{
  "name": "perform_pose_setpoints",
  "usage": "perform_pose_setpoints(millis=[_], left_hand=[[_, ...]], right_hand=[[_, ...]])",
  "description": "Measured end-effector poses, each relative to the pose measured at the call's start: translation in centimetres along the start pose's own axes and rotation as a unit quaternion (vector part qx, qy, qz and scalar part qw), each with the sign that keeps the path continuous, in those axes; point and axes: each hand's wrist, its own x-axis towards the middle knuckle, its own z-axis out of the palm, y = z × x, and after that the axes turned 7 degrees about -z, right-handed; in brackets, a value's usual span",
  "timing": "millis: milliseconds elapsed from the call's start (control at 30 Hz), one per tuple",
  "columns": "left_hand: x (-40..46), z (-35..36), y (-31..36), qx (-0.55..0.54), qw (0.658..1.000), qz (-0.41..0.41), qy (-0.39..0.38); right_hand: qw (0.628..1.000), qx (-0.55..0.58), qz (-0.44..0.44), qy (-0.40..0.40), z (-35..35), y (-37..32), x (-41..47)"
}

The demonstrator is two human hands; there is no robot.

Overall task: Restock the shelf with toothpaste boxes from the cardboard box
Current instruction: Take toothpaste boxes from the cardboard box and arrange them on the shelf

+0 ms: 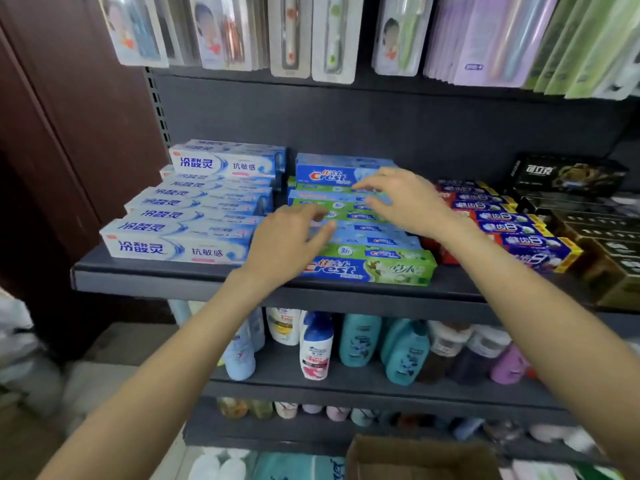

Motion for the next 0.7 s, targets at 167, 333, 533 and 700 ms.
perform_pose_setpoints(millis=[167, 333, 533, 700], left_hand=[[-5.8, 1.5, 4.2, -0.145, 0.978, 0.115, 0.098], [-13.3, 7.1, 6.5, -0.222, 0.953, 0.205, 0.017], [-23.4, 19.5, 3.2, -0.176, 0.942, -0.045, -0.282], [-30.7, 27.2, 0.6, -0.147, 0.839, -0.334, -0.403]], right_hand=[[0.995, 0.069, 0.004, 0.069, -2.0, -3.3, -12.5], [0.997, 0.063, 0.033, 0.035, 1.8, -3.9, -24.0], [0.978, 0.128, 0.128, -0.101, 13.3, -3.7, -35.1], [0.947, 0.161, 0.155, -0.231, 23.5, -5.2, -40.2]])
